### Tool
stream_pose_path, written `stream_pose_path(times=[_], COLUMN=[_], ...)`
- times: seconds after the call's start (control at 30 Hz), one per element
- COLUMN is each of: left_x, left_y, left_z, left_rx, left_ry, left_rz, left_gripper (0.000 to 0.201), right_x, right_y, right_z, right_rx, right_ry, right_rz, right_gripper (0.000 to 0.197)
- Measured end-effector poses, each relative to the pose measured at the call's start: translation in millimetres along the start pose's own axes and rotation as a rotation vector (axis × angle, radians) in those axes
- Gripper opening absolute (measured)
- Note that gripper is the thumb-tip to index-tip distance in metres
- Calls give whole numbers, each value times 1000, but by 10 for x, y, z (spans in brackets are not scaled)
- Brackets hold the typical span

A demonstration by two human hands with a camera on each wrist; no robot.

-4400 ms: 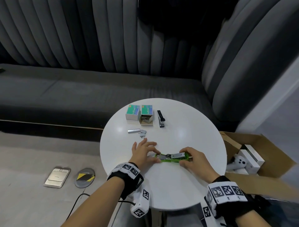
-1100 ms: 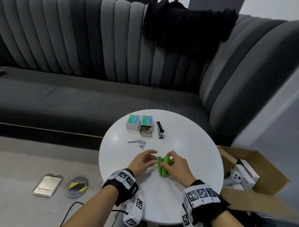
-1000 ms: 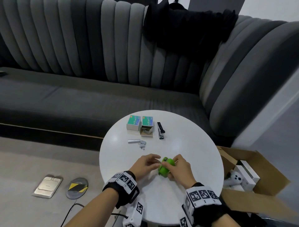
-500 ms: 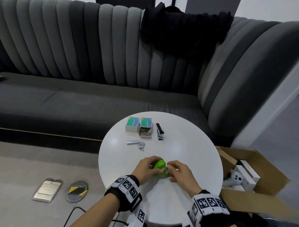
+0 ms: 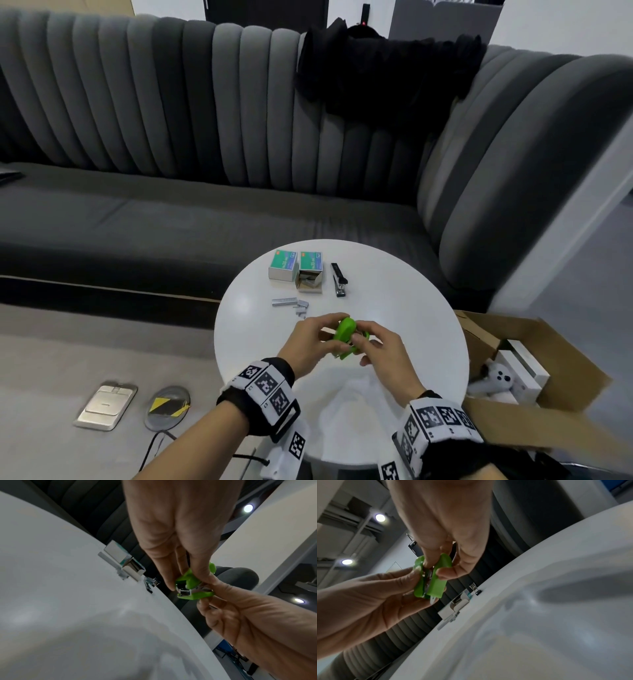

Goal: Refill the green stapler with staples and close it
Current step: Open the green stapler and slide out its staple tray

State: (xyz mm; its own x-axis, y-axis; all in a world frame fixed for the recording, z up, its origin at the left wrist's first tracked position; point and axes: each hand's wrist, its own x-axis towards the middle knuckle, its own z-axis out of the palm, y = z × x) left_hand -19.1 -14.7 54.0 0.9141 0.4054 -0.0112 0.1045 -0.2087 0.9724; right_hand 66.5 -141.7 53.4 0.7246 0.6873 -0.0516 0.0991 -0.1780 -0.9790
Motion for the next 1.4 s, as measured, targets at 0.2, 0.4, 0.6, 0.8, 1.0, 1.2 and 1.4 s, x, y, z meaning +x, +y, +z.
stream_pose_path(times=[0.2, 0.4, 0.6, 0.8, 1.0, 1.2, 1.4], left_x=[-83, -129, -135, -144, -206, -214, -224], left_y=[224, 243, 204, 227, 206, 220, 211], left_z=[4, 110, 190, 192, 153, 102, 132], left_rx=[265, 261, 100, -24, 72, 202, 182], left_ry=[87, 167, 214, 223, 145, 73, 130], left_rz=[137, 183, 48, -42, -51, -58, -34], left_gripper=[27, 23, 26, 27, 28, 33, 36], right_x=[-71, -159, -168, -180, -220, -196, -217], right_y=[-102, -184, -197, -181, -141, -160, -196], right_z=[65, 158, 307, 381, 354, 368, 424], right_rx=[-66, -32, -119, -132, -19, 61, 11], right_ry=[-34, 23, 122, 172, 101, 5, 72], right_rz=[-78, -78, -65, -77, 4, 80, 38], right_gripper=[6, 15, 17, 20, 24, 28, 27])
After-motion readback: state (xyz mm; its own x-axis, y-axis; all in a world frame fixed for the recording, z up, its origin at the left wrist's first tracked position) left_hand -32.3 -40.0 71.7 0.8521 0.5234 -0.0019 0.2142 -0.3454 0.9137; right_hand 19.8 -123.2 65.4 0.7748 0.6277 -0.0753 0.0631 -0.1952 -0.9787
